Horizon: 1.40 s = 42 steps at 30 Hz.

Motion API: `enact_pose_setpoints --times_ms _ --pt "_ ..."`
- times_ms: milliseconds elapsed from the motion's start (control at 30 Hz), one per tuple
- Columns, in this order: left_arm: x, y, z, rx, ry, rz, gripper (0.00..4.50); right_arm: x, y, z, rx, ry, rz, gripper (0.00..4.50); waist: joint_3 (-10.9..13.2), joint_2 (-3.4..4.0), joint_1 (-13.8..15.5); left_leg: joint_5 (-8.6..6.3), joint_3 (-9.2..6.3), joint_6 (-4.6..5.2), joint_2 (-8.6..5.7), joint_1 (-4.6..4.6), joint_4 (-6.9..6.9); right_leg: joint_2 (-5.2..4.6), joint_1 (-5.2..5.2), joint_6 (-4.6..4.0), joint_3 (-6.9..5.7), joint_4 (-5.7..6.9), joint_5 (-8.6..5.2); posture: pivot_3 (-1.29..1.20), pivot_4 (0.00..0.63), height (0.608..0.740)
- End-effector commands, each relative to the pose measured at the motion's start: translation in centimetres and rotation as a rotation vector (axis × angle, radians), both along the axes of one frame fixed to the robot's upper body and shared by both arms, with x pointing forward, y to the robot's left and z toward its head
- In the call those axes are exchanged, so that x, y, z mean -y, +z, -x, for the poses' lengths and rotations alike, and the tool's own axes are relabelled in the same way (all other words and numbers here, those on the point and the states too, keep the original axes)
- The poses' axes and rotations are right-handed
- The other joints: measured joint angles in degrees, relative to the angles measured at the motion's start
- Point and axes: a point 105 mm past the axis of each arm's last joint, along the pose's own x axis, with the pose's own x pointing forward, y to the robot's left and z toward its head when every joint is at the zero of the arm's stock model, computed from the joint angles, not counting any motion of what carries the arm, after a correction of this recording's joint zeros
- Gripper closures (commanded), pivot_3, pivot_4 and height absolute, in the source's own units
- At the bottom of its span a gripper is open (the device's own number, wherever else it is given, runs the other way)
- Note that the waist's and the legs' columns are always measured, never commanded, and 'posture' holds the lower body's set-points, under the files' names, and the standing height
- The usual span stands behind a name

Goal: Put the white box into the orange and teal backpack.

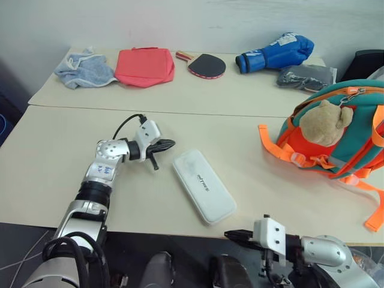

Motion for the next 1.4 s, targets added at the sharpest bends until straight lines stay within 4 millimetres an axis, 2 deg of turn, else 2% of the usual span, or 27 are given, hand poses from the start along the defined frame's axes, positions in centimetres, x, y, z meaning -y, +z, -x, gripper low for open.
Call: enact_pose_setpoints --times_ms 33,200,333,533,700,1100,1300,1400 --pt "1.4 0.0 0.0 0.017 -0.065 -0.038 4.5 0.2 -0.3 -0.5 0.008 -0.044 0.026 4.46 0.0 0.0 0.32 0.0 0.01 0.0 -0.01 0.0 0.0 0.0 0.0 0.0 0.0 0.0 0.0 0.0 0.15 0.74" --pt "2.8 -1.2 0.9 -0.052 -0.148 -0.049 4.5 0.6 0.0 -0.7 0.019 -0.055 0.032 4.46 0.0 0.0 0.37 0.0 0.03 0.0 0.0 0.0 0.03 0.01 0.01 0.0 0.0 0.01 0.0 0.0 0.15 0.74" --pt "3.3 -1.3 1.6 -0.058 -0.193 -0.042 4.5 1.5 0.6 -1.9 0.053 -0.087 0.047 4.46 0.01 -0.01 0.36 -0.01 0.02 0.02 0.0 0.0 0.06 0.0 0.03 0.01 0.0 0.03 0.01 0.0 0.15 0.74" --pt "2.0 -0.6 3.0 -0.063 -0.218 0.003 4.5 3.8 1.6 -3.6 0.096 -0.127 0.092 4.46 0.0 -0.01 0.11 -0.01 0.02 0.03 0.02 0.01 0.06 0.0 0.03 0.02 0.03 0.04 0.01 0.0 0.15 0.74" --pt "0.6 -1.4 4.5 -0.114 -0.205 0.005 4.5 5.3 2.0 -4.4 0.102 -0.144 0.112 4.46 0.0 0.0 0.23 -0.01 0.0 0.03 0.02 0.01 0.07 -0.02 0.05 0.02 0.19 0.02 0.01 0.0 0.15 0.74" --pt "-0.7 -3.2 10.6 -0.281 -0.179 0.053 4.5 8.2 1.7 -6.8 0.102 -0.225 0.191 4.46 -0.01 0.01 0.03 -0.06 -0.14 0.11 0.04 0.02 0.05 -0.09 0.14 0.02 0.41 -0.02 0.01 0.0 0.15 0.74" --pt "-1.5 -4.3 11.7 -0.295 -0.082 0.064 4.5 10.0 1.8 -8.2 0.142 -0.312 0.242 4.46 -0.02 0.03 -0.03 -0.14 -0.16 0.24 0.02 0.04 0.04 -0.14 0.19 0.01 0.42 -0.06 0.02 0.0 0.15 0.74" --pt "-1.8 -4.6 11.9 -0.308 -0.058 0.067 4.5 10.3 2.0 -8.5 0.15 -0.333 0.234 4.46 -0.02 0.04 0.05 -0.14 -0.18 0.24 0.01 0.04 0.02 -0.16 0.19 0.01 0.4 -0.06 0.02 0.0 0.15 0.74"
